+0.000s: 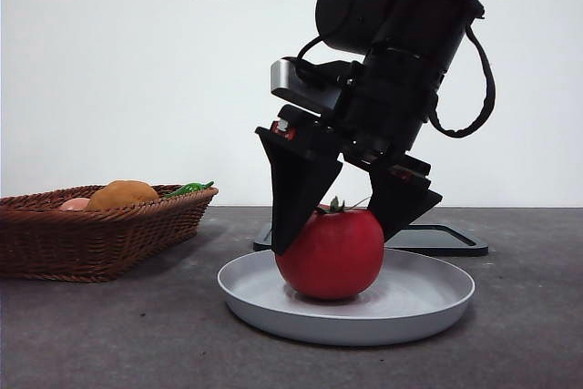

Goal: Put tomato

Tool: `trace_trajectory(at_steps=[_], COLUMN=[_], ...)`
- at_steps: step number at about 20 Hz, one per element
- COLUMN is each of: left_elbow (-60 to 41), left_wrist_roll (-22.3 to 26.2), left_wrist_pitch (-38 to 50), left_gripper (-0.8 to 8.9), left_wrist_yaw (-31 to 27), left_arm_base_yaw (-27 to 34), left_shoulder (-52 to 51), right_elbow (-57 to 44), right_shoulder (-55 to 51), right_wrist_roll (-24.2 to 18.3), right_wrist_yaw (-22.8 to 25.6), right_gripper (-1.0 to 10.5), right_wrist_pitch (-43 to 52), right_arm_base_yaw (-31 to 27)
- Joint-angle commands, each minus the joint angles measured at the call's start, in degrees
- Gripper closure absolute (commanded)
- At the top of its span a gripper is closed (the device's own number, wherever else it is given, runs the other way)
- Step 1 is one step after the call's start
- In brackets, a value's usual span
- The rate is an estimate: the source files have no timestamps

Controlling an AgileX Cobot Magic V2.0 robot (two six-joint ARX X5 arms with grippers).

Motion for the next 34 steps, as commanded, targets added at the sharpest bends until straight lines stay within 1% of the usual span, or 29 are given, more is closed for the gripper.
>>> trace_trajectory(at_steps=[1,2,5,6,10,13,14,16,19,22,26,28,32,34], left_elbow=[0.8,0.8,0.8,0.8,0.8,0.8,0.8,0.8,0.8,0.8,0.8,0.8,0.8,0.8], left_wrist_roll=[0.7,0.7,0.7,0.7,0.7,0.7,0.7,0.7,0.7,0.7,0.7,0.7,0.7,0.6], left_wrist_pitch=[0.4,0.4,0.4,0.4,0.4,0.4,0.4,0.4,0.3,0.3,0.3,0.3,0.2,0.2], left_gripper=[2.54,2.54,2.54,2.54,2.54,2.54,2.54,2.54,2.54,2.54,2.54,2.54,2.54,2.54], left_wrist_yaw=[0.4,0.4,0.4,0.4,0.4,0.4,0.4,0.4,0.4,0.4,0.4,0.4,0.4,0.4], left_arm_base_yaw=[-0.2,-0.2,-0.2,-0.2,-0.2,-0.2,-0.2,-0.2,-0.2,-0.2,-0.2,-0.2,-0.2,-0.2], left_shoulder=[0.3,0.3,0.3,0.3,0.3,0.3,0.3,0.3,0.3,0.3,0.3,0.3,0.3,0.3], right_elbow=[1.2,1.2,1.2,1.2,2.4,5.9,7.8,12.3,17.4,20.4,23.2,26.1,32.1,33.2], right_shoulder=[1.6,1.6,1.6,1.6,0.5,-1.8,-2.3,-2.4,-2.2,-0.6,5.4,10.6,19.5,22.3], right_wrist_roll=[0.9,0.9,1.0,1.0,1.0,0.3,0.3,-0.1,-1.4,-1.6,-1.6,-2.8,-2.9,-2.9], right_wrist_yaw=[0.3,0.6,1.2,1.2,1.2,1.3,1.8,4.4,7.6,7.6,7.2,7.2,7.2,7.2], right_gripper=[4.1,4.4,6.3,6.4,6.6,6.7,6.8,6.8,6.8,6.8,6.8,6.8,6.8,6.8], right_wrist_pitch=[0.1,0.0,-0.3,-0.3,-2.4,-4.1,-4.9,-6.3,-6.1,-4.4,0.0,0.4,0.5,1.5], right_arm_base_yaw=[0.6,0.6,0.5,0.6,0.5,0.3,0.0,-0.8,-3.0,-7.1,-13.1,-15.1,-16.5,-16.8])
